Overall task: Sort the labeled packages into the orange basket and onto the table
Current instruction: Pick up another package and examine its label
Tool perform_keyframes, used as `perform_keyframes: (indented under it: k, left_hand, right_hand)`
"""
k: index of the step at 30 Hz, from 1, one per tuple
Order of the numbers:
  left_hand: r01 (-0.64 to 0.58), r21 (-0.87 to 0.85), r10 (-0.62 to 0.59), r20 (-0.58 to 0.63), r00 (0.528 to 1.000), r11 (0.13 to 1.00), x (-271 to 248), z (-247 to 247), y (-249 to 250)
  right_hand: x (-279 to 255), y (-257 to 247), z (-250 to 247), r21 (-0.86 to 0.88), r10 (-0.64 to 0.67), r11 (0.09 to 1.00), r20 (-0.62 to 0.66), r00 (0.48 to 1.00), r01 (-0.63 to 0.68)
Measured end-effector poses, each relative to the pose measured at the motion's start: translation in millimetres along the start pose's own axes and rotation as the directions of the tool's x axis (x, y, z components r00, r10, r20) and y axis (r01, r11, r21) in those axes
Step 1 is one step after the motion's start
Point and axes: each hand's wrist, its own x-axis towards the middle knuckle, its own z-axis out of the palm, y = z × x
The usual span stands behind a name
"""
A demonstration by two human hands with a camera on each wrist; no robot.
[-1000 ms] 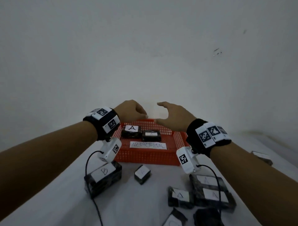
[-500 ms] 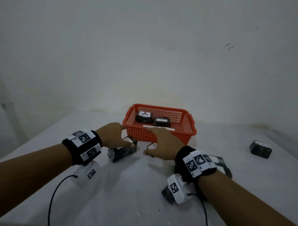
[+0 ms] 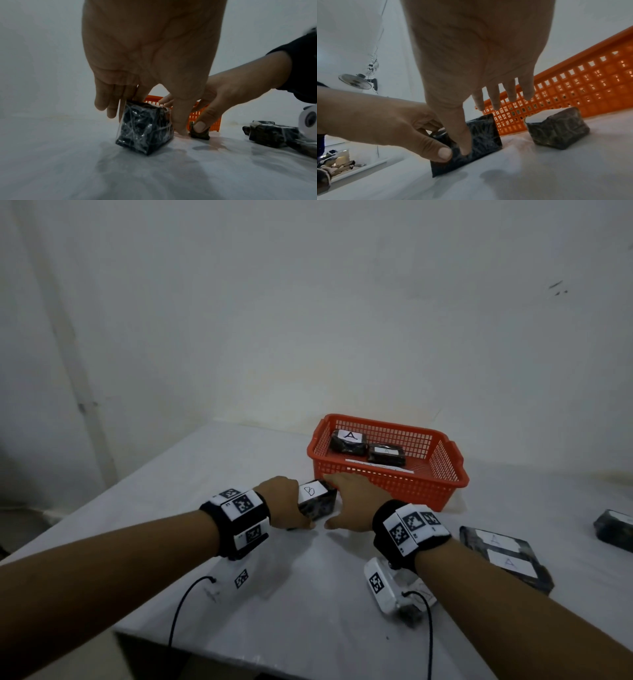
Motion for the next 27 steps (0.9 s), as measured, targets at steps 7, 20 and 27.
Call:
perform_keyframes:
  k: [7,20,27]
  left_hand:
    - [0.007,-0.116,-0.011,-0.039,0.999,0.993,9,-3,-14]
    - [-0.136,-0.528,0.147,-0.022,0.989,0.838,2,-30,-26]
    - [-0.24,-0.82,0.239,-0.13,0.962,0.519,-10,-29,0]
  right_hand:
    - [14,-6,0,0.117,-0.053,0.992,0.017,0.998,0.051]
    - [-4,25,-5,0.683,0.028,0.729,-0.08,0.996,0.035]
    - [-41,47,-20,0.876,0.157,0.474,-0.182,0.971,0.088]
